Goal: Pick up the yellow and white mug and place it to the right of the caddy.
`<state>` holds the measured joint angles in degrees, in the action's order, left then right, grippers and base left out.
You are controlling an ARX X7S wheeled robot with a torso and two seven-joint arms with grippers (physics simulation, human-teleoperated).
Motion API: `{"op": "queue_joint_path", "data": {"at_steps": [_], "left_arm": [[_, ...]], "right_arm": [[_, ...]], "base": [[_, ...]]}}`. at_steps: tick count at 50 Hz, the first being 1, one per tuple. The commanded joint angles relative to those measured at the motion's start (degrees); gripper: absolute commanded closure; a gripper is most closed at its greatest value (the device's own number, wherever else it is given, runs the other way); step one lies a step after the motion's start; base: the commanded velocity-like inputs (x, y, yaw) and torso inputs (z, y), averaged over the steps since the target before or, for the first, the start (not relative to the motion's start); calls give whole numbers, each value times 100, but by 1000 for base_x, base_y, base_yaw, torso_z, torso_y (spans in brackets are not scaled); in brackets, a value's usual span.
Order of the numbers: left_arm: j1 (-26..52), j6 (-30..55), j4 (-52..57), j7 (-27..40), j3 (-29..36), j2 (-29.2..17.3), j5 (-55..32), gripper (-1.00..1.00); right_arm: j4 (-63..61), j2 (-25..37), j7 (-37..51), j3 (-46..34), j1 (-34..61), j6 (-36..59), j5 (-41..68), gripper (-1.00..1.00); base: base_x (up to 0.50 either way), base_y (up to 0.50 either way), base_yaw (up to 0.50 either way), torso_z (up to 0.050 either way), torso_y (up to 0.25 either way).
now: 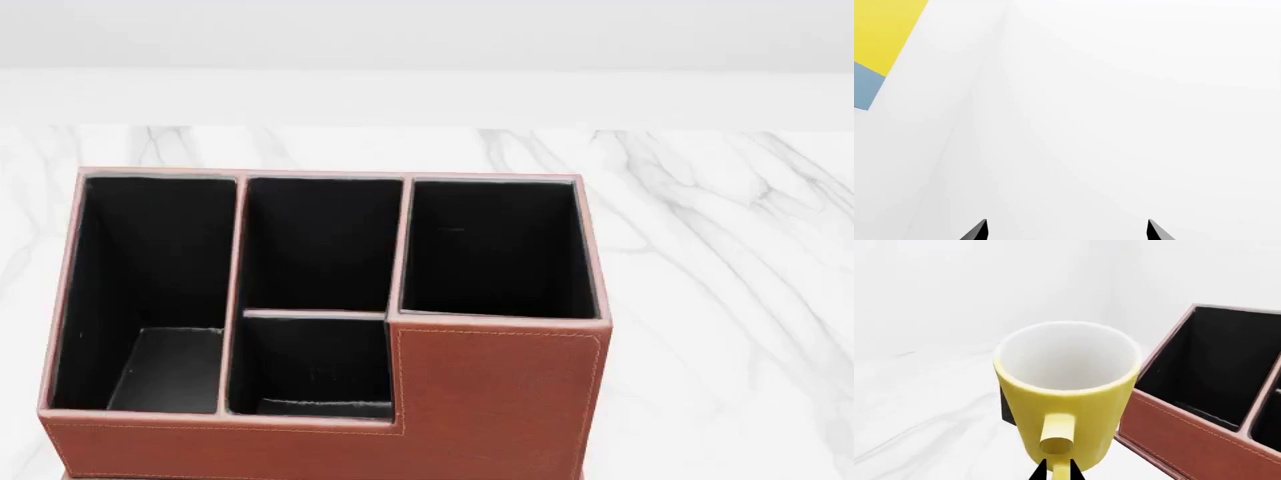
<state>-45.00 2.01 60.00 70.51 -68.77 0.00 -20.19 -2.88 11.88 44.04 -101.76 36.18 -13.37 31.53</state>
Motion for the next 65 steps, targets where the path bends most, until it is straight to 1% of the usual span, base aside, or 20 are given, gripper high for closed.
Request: {"op": "queue_joint_path", "data": {"at_steps": [1,9,24,28,36,41,51,52,57,62,65], "left_arm": [[0,12,0,-27,-67,0,-57,-100],[0,20,0,-52,-142,0,-118,-100],[0,52,0,-108,-273,0,-238,-100],[0,37,0,-96,-212,0,-180,-100],[0,52,0,-119,-266,0,-238,-100],[0,79,0,-165,-429,0,-376,-100],[0,60,0,-126,-285,0,-262,-100],[0,52,0,-118,-251,0,-231,-100],[0,28,0,-73,-118,0,-111,-100],[0,41,0,-88,-168,0,-157,-100],[0,19,0,-54,-60,0,-52,-100]], "right_arm": [[-1094,261,422,119,300,309,-311,100],[-2163,411,810,156,588,760,-501,100],[-3583,563,1349,365,1005,1416,-685,100],[-3857,627,1475,459,1097,1540,-699,100],[-4223,809,1673,705,1262,1655,-670,100],[-4387,930,1764,848,1337,1674,-624,100],[-4657,1302,1959,1187,1470,1624,-525,100],[-4709,1414,2001,1282,1499,1571,-490,100],[-4727,1527,2045,1402,1513,1491,-439,100],[-4831,1799,2166,1643,1579,1377,-346,100],[-4916,1958,2263,1781,1613,1327,-311,100]], "base": [[0,0,0,0,10],[0,0,0,0,0],[0,0,0,0,0],[0,0,0,0,0],[0,0,0,0,0],[0,0,0,0,0],[0,0,0,0,1],[0,0,0,0,0],[0,0,0,0,0],[0,0,0,0,0],[0,0,0,0,0]]}}
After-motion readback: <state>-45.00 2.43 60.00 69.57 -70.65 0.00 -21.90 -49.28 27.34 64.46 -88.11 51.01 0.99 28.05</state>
